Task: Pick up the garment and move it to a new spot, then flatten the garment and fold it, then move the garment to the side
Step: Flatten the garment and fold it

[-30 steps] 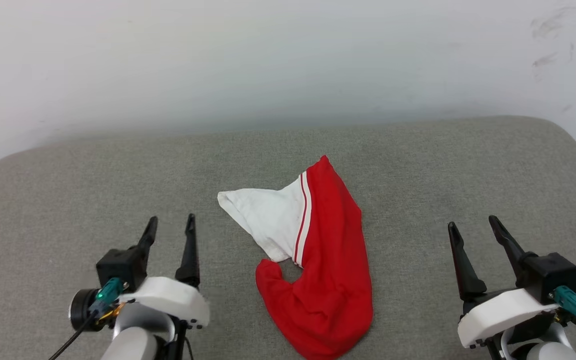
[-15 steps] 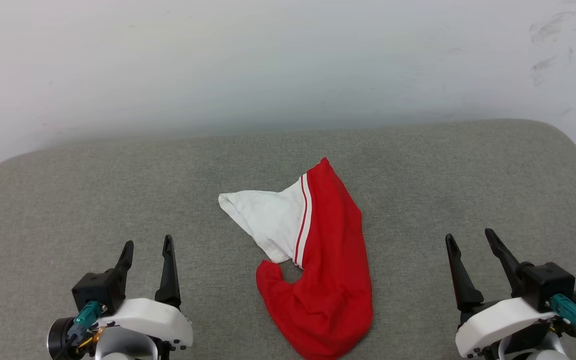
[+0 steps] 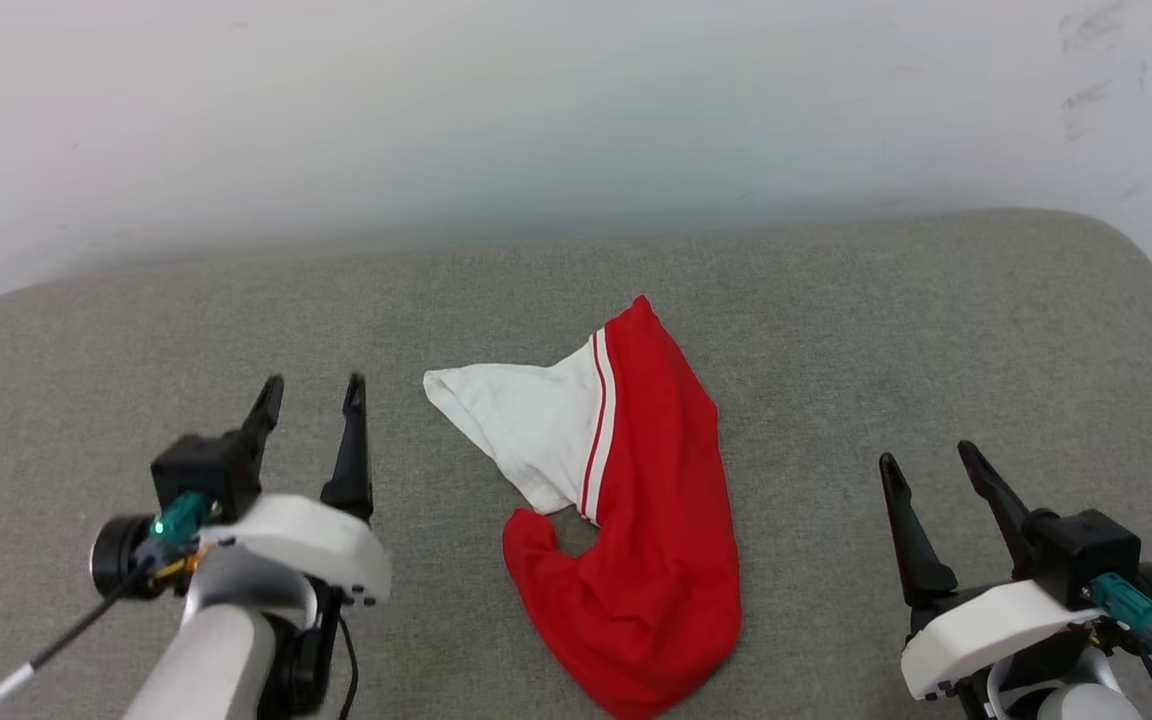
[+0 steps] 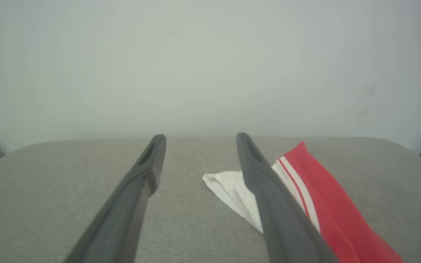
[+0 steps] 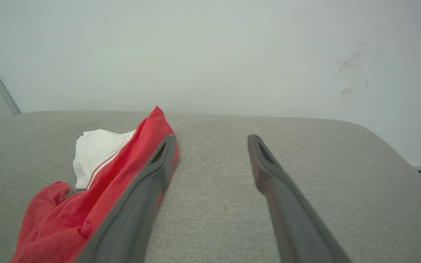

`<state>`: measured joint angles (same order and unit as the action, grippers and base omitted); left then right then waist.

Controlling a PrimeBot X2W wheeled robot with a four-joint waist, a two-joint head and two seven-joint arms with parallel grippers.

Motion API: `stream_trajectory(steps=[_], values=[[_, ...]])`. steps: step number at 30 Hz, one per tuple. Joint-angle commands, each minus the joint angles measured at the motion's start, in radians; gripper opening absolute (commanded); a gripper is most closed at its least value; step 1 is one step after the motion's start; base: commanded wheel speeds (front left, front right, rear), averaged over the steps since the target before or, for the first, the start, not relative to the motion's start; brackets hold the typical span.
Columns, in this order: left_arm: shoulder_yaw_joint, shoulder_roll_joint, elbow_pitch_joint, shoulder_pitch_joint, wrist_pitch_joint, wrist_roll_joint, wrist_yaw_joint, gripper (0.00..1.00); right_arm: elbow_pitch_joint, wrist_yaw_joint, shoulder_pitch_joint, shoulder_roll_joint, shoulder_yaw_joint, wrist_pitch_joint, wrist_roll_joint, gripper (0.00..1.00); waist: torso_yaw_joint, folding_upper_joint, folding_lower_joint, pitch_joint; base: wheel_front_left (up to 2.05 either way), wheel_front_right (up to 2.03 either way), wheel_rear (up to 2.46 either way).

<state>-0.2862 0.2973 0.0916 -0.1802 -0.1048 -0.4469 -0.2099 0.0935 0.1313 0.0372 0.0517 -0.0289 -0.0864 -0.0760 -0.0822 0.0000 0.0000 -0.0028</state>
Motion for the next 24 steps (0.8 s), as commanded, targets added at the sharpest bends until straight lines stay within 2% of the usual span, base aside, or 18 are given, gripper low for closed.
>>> stream_trajectory(steps=[1, 7, 15, 18, 24], values=[[-0.009, 0.009, 0.005, -0.056, 0.026, 0.007, 0.015, 1.0, -0.005, -0.001, 0.018, -0.002, -0.002, 0.0, 0.002, 1.0, -0.006, 0.0, 0.0, 0.02, 0.0, 0.0, 0.0], [-0.052, 0.042, 0.069, -0.269, 0.177, 0.006, 0.091, 1.0, -0.01, -0.001, 0.069, -0.002, -0.013, -0.016, -0.01, 1.0, -0.049, 0.0, 0.0, 0.106, 0.0, 0.0, 0.0], [-0.112, 0.091, 0.24, -0.456, 0.509, -0.064, 0.208, 1.0, 0.025, -0.001, 0.129, -0.002, -0.027, -0.053, -0.033, 1.0, -0.118, 0.0, 0.0, 0.224, 0.0, 0.0, 0.0], [-0.129, 0.105, 0.299, -0.491, 0.61, -0.084, 0.234, 1.0, 0.048, -0.001, 0.147, -0.002, -0.035, -0.07, -0.039, 1.0, -0.135, 0.0, 0.0, 0.255, 0.0, 0.0, 0.0], [-0.16, 0.127, 0.408, -0.528, 0.754, -0.095, 0.248, 1.0, 0.088, -0.001, 0.179, -0.002, -0.059, -0.094, -0.047, 1.0, -0.158, 0.0, 0.0, 0.294, 0.0, 0.0, 0.0]])
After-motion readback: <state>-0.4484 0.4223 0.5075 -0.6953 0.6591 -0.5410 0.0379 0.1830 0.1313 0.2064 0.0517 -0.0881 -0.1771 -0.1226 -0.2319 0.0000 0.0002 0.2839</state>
